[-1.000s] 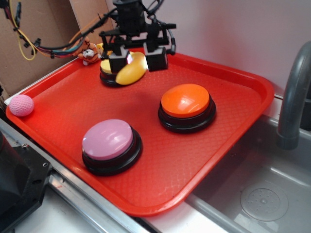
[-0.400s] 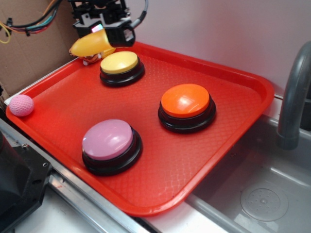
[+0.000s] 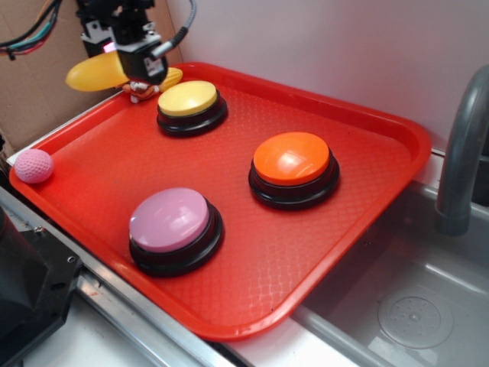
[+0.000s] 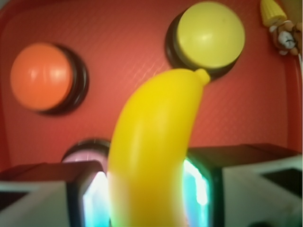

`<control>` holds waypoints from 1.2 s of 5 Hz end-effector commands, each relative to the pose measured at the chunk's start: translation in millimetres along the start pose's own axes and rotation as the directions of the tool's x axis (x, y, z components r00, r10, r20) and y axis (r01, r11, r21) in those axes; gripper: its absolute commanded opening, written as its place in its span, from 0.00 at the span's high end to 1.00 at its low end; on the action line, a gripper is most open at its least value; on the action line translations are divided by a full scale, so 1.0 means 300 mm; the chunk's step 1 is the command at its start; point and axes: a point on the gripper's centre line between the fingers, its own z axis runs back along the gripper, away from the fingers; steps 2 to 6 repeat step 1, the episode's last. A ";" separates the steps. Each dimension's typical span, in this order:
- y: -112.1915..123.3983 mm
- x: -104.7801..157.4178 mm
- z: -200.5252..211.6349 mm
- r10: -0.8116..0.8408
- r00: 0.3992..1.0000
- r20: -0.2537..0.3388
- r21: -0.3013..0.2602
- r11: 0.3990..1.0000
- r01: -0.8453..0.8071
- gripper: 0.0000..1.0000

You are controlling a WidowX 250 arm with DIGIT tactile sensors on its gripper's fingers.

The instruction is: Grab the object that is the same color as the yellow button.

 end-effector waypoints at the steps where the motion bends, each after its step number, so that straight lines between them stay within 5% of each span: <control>1: 0.091 -0.016 0.043 0.068 0.994 0.085 -0.066 0.996 -0.062 1.00; 6: 0.091 -0.016 0.043 0.068 0.994 0.085 -0.066 0.996 -0.062 1.00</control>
